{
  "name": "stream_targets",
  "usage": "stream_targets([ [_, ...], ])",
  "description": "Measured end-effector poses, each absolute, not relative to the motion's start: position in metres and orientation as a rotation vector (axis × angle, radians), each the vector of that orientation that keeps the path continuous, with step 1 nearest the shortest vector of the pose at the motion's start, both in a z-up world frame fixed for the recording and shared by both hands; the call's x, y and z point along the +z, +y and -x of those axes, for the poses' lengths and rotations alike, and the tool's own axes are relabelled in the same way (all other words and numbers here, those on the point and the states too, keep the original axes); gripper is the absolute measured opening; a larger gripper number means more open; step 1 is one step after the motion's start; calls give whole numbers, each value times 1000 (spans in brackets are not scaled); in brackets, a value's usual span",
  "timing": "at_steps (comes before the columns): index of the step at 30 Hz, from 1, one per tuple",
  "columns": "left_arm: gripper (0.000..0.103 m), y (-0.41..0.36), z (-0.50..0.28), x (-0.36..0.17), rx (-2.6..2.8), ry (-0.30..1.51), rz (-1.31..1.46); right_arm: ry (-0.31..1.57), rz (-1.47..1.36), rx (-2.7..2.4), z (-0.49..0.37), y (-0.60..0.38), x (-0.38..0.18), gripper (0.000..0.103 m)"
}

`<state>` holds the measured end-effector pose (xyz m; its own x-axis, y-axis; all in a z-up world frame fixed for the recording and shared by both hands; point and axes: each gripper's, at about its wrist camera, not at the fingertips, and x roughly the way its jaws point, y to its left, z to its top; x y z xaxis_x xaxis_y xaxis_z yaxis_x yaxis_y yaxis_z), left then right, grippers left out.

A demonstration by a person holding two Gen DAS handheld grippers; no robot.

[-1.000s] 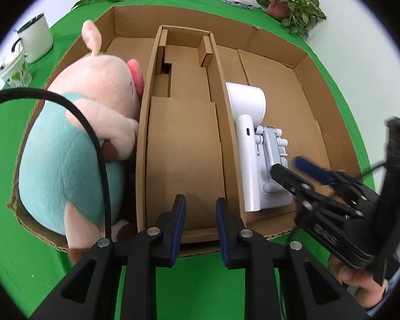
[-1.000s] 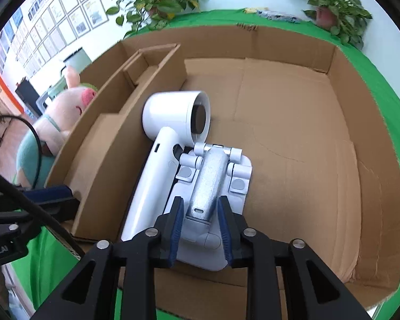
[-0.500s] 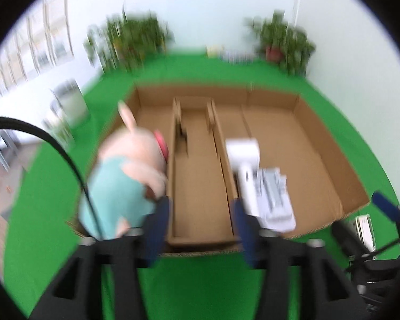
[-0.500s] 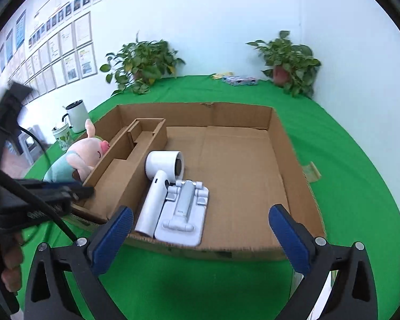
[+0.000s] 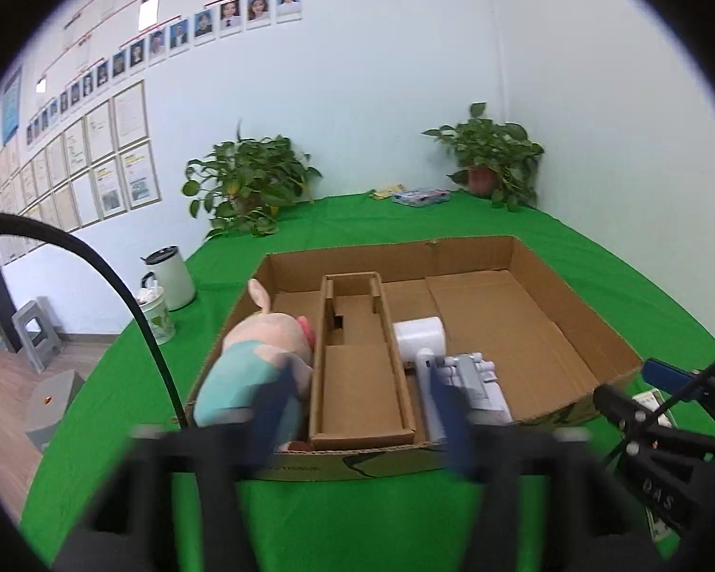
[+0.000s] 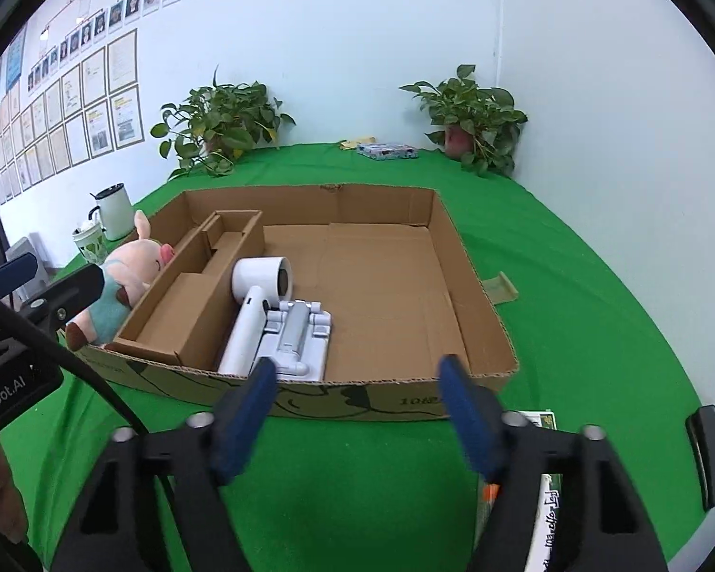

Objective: Organize objects
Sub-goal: 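Withdraw the right gripper from the box, then move the right gripper to the white-and-green medicine box and grasp it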

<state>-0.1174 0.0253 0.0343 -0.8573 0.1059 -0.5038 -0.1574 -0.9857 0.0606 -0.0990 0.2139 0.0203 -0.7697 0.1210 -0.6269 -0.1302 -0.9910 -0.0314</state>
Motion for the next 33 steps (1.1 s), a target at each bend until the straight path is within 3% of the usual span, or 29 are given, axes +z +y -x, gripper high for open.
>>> stream_targets([
  [1, 3, 23, 117, 33, 2879, 117, 798, 21, 999, 2831, 97, 215, 20, 38],
  [3, 2, 16, 116, 33, 2870, 9, 773, 15, 995, 2825, 96, 216, 21, 35],
  [5, 3, 17, 112, 34, 2907, 20, 720, 17, 999, 2828, 94, 216, 22, 35],
  [6, 18, 18, 110, 35, 2925, 30, 707, 11, 992, 2831, 92, 216, 23, 36],
  [7, 35, 19, 110, 36, 2938, 38, 705, 0, 989, 2831, 92, 215, 23, 44],
  [8, 78, 19, 111, 37, 2948, 31, 707, -6, 991, 2837, 91, 215, 24, 55],
  [9, 96, 18, 110, 37, 2961, 13, 697, 2, 986, 2855, 91, 215, 25, 84],
  [10, 96, 16, 108, 38, 2980, -16, 662, 6, 974, 2869, 90, 215, 26, 94],
  [16, 96, 15, 109, 37, 3009, 16, 655, 4, 960, 2869, 91, 218, 30, 99],
  [25, 96, 18, 109, 18, 2879, 34, 763, 78, 1022, 2904, 78, 234, 19, 100],
  [33, 95, 28, 105, -36, 2646, -7, 993, 190, 1254, 2637, 37, 312, -41, 102],
])
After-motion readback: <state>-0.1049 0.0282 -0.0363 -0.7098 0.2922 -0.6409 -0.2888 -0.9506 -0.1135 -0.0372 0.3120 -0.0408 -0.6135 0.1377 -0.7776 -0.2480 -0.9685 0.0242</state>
